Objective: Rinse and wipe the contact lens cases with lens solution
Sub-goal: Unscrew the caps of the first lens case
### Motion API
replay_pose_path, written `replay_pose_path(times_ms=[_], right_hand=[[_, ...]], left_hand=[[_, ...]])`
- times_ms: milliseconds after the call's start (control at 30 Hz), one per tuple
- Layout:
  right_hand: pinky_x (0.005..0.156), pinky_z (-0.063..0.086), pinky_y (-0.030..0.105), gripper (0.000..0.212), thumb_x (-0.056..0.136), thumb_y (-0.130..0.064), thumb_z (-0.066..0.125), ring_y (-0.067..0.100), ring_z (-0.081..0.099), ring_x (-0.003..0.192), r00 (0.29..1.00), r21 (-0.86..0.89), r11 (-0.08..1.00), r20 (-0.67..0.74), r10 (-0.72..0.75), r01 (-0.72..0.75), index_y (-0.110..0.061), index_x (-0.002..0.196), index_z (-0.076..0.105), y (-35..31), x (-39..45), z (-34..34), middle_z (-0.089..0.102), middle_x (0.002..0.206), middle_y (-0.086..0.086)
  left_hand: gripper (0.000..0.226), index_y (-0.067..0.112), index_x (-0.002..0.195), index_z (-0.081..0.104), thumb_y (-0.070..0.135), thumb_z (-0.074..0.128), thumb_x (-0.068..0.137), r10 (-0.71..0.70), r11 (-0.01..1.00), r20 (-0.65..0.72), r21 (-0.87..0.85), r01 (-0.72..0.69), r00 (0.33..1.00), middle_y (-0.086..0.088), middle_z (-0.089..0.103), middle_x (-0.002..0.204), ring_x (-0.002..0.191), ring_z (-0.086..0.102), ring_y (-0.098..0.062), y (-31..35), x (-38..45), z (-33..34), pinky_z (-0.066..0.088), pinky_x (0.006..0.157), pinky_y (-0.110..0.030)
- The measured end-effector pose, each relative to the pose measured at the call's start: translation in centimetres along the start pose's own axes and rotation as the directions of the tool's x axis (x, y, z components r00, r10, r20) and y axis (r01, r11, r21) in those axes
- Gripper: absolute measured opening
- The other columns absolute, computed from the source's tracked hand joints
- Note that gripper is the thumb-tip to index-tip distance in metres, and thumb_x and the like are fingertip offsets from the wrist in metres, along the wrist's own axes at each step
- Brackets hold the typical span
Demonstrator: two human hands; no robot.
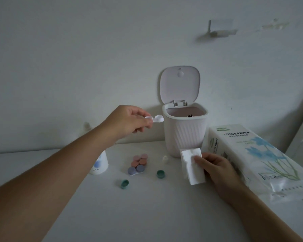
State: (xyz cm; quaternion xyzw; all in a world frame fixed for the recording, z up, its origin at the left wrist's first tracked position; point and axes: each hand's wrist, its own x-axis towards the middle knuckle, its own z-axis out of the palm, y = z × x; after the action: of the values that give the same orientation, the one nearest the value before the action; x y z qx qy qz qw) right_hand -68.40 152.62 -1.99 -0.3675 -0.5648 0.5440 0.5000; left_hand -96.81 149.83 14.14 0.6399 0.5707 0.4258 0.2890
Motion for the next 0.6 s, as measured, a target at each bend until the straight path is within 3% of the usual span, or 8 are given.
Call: replay_pose_path(times_ms=[133, 300, 400, 500, 600], right_hand=[[0.064, 0.052, 0.029, 0.042, 0.076, -0.045, 0.08, 0.02, 0.065, 0.073, 1.0, 0.013, 1.0, 0.002, 0.005, -0.005, -0.005, 0.087, 0.075, -0.3, -0.2, 0.1, 0.073, 0.082, 0.016], [0.072, 0.047, 0.038, 0.044, 0.075, -0.048, 0.08, 0.022, 0.063, 0.074, 1.0, 0.01, 1.0, 0.002, 0.025, -0.025, -0.005, 0.087, 0.074, -0.5, -0.3, 0.2, 0.072, 0.083, 0.015], [0.071, 0.047, 0.037, 0.043, 0.075, -0.048, 0.078, 0.02, 0.063, 0.074, 1.0, 0.006, 1.0, 0.009, 0.028, -0.028, -0.007, 0.086, 0.074, -0.6, -0.3, 0.3, 0.072, 0.082, 0.012], [0.071, 0.047, 0.036, 0.04, 0.078, -0.046, 0.077, 0.02, 0.064, 0.074, 0.999, 0.012, 1.0, 0.02, 0.028, -0.028, -0.007, 0.086, 0.074, -0.7, -0.3, 0.3, 0.073, 0.081, 0.011], [0.07, 0.047, 0.035, 0.036, 0.077, -0.046, 0.077, 0.018, 0.063, 0.073, 0.999, 0.027, 0.999, 0.022, 0.036, -0.037, -0.011, 0.083, 0.075, -0.7, -0.3, 0.5, 0.073, 0.079, 0.008]], left_hand=[[0.008, 0.017, 0.096, 0.078, 0.02, 0.075, 0.089, -0.036, 0.996, 0.002, -0.085, 0.036, 0.999, 0.001, 0.079, 0.087, 0.066, 0.065, -0.004, 1.3, 3.0, 1.3, 0.052, 0.066, -0.02], [0.01, 0.011, 0.098, 0.076, 0.01, 0.077, 0.087, -0.132, 0.947, 0.033, -0.291, 0.136, 0.991, -0.001, 0.078, 0.081, 0.066, 0.064, -0.007, 1.7, 5.8, 3.3, 0.053, 0.064, -0.019], [0.022, 0.007, 0.105, 0.075, 0.004, 0.078, 0.084, -0.156, 0.934, 0.041, -0.32, 0.161, 0.987, -0.004, 0.076, 0.084, 0.069, 0.064, -0.01, 1.5, 6.8, 4.2, 0.052, 0.067, -0.021], [0.028, 0.01, 0.107, 0.076, 0.004, 0.082, 0.08, -0.096, 0.976, -0.006, -0.196, 0.093, 0.995, -0.003, 0.075, 0.087, 0.07, 0.066, -0.008, 1.6, 7.5, 4.7, 0.053, 0.064, -0.016], [0.021, 0.027, 0.089, 0.076, 0.013, 0.084, 0.076, 0.126, 0.98, -0.094, 0.164, -0.11, 0.987, 0.005, 0.076, 0.082, 0.069, 0.067, 0.0, 2.1, 8.1, 4.9, 0.051, 0.063, -0.011]])
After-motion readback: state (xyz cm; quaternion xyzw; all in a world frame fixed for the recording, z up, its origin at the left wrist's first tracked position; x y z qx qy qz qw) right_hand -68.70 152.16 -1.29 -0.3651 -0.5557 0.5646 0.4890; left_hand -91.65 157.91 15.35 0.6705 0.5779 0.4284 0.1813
